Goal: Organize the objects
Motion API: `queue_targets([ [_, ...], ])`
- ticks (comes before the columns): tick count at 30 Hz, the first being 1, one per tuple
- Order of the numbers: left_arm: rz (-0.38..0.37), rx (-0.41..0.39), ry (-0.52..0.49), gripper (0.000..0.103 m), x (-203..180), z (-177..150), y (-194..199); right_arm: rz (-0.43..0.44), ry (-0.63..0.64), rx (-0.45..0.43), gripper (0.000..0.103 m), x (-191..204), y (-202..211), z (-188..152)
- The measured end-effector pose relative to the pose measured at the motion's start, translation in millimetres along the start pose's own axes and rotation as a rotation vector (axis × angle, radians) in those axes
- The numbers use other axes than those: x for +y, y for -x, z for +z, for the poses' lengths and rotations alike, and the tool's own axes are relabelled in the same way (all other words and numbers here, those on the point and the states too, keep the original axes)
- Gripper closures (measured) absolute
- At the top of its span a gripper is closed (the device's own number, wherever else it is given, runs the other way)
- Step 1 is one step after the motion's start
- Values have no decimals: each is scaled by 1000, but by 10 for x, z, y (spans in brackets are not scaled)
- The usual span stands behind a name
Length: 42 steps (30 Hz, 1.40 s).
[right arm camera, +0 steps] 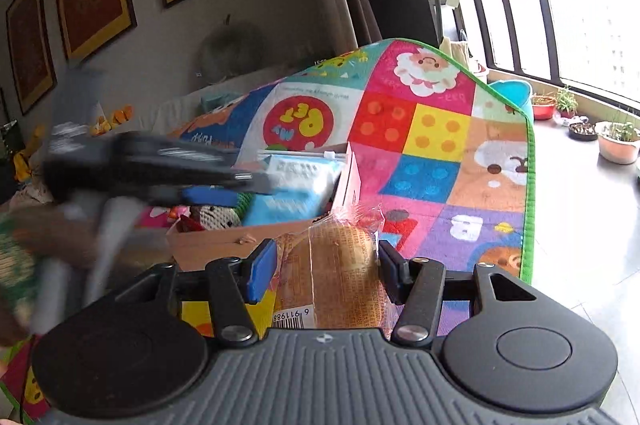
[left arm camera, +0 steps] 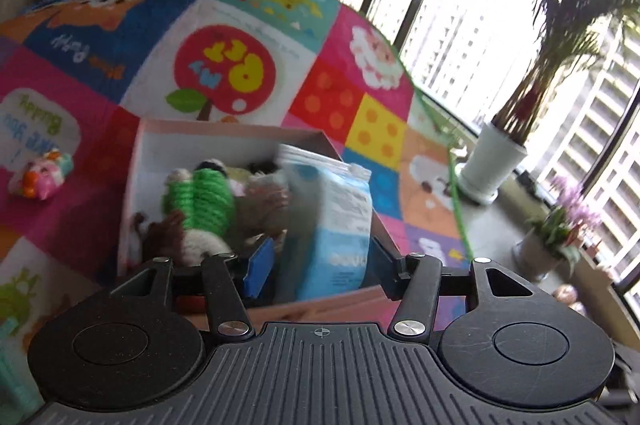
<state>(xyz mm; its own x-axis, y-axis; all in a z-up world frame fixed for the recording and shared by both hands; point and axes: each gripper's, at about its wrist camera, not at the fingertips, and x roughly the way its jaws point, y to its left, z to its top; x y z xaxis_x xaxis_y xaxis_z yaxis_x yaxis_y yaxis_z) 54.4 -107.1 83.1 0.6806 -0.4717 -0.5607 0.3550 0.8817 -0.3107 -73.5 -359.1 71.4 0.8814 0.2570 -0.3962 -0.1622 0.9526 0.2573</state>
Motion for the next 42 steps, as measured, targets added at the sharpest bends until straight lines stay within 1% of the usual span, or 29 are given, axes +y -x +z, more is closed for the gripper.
queue_targets([
  [4, -15, -73, 25, 45, 348, -187, 555, -3, 21, -24, 49, 74, -56, 281],
  [8, 44, -105, 75, 45, 800, -424, 932, 43, 56, -71, 49, 263, -261, 831],
  [12, 73, -113, 171, 45, 1239, -641, 1192, 67, 103, -30, 49, 549, -726, 1447],
  [14, 75, -121, 219, 45, 1405, -717, 1263, 62, 141, 5, 49, 707, -1021, 1666],
  [16, 69, -130, 257, 45, 1532, -756, 1278, 79, 173, 53, 48, 847, -1361, 1816],
  [17, 66, -132, 268, 45, 1576, -768, 1276, 64, 171, 78, 38, 901, -1524, 1851],
  [18, 65, -134, 276, 45, 1615, -778, 1270, 20, 163, 109, 26, 950, -1693, 1876],
  [19, 65, -137, 279, 45, 1647, -783, 1256, -15, 150, 130, 26, 989, -1826, 1883],
  [20, 67, -143, 277, 45, 1683, -798, 1257, -24, 143, 148, 26, 1019, -1902, 1870],
  [23, 89, -178, 284, 45, 1819, -845, 1261, -22, 134, 195, 25, 1102, -2031, 1797],
  [27, 134, -250, 349, 45, 2097, -869, 1269, -42, 186, 238, 25, 1353, -2181, 1692],
  [29, 159, -277, 378, 45, 2199, -896, 1256, -22, 197, 271, 24, 1529, -2311, 1646],
  [32, 177, -302, 396, 45, 2281, -958, 1215, 31, 182, 333, 18, 1894, -2605, 1514],
  [34, 189, -295, 393, 45, 2313, -984, 1172, 51, 171, 389, 18, 2145, -2873, 1385],
  [36, 178, -275, 402, 45, 2339, -983, 1148, 51, 165, 461, 18, 2397, -3229, 1205],
  [38, 171, -276, 388, 45, 2327, -987, 1146, 8, 181, 506, 18, 2599, -3566, 1017],
  [40, 160, -274, 380, 45, 2317, -1000, 1143, -52, 206, 523, 18, 2732, -3812, 867],
  [41, 156, -274, 383, 45, 2322, -1003, 1141, -73, 216, 538, 22, 2765, -3895, 802],
  [42, 150, -274, 392, 45, 2337, -1007, 1142, -89, 223, 555, 32, 2793, -3953, 744],
])
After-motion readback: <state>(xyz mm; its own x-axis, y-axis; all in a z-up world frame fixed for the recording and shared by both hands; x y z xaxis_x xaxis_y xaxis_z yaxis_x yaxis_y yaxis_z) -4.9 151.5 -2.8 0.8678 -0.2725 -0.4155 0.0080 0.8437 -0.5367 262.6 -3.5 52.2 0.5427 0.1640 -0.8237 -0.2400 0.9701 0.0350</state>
